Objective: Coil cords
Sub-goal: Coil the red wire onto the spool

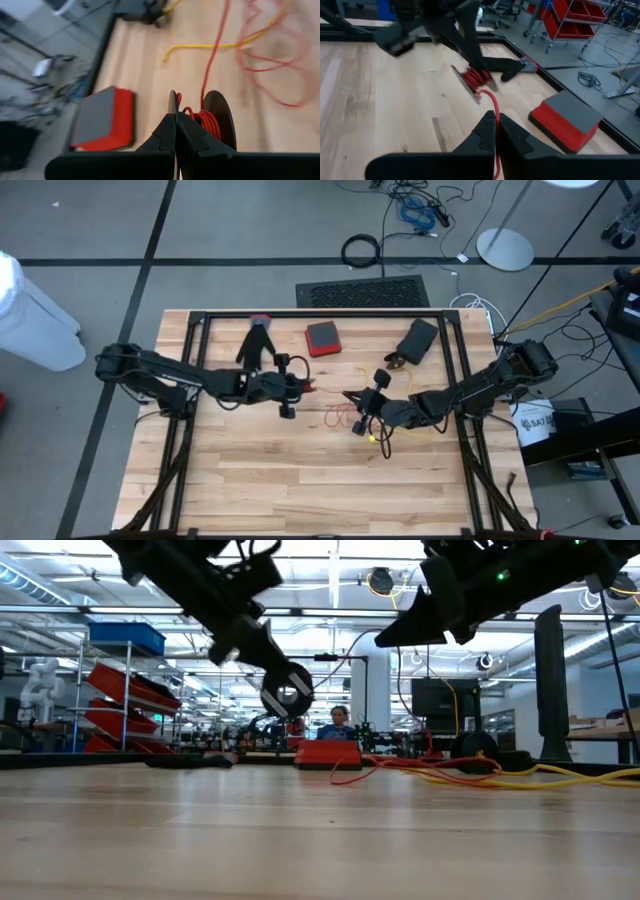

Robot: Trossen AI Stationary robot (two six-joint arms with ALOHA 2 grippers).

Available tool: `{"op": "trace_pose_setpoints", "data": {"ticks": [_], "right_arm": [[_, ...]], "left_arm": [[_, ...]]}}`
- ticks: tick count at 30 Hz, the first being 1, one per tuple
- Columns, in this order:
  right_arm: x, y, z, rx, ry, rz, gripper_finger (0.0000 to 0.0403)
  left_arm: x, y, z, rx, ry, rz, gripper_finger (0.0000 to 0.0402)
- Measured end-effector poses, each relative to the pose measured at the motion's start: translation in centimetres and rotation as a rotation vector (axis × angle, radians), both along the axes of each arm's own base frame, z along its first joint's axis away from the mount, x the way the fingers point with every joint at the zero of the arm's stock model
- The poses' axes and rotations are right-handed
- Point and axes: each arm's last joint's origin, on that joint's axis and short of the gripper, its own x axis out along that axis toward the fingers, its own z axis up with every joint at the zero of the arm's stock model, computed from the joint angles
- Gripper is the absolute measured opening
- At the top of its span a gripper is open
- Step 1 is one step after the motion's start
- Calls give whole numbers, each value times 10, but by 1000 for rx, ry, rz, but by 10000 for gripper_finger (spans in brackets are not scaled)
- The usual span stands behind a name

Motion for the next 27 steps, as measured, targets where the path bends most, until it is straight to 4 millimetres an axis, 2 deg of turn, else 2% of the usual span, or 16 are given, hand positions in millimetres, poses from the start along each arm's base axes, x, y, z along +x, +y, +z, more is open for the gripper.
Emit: {"op": "trace_pose_setpoints", "data": {"ticks": [5,16,27], "right_arm": [[1,0,2,6,-25,1,0],[5,1,12,4,-127,12,0],[18,0,1,0,-191,18,0]], "left_arm": [[13,3,-8,81,-55,80,0],[35,8,-15,103,-229,165,0],[57,8,-18,113,-319,181,0]]}}
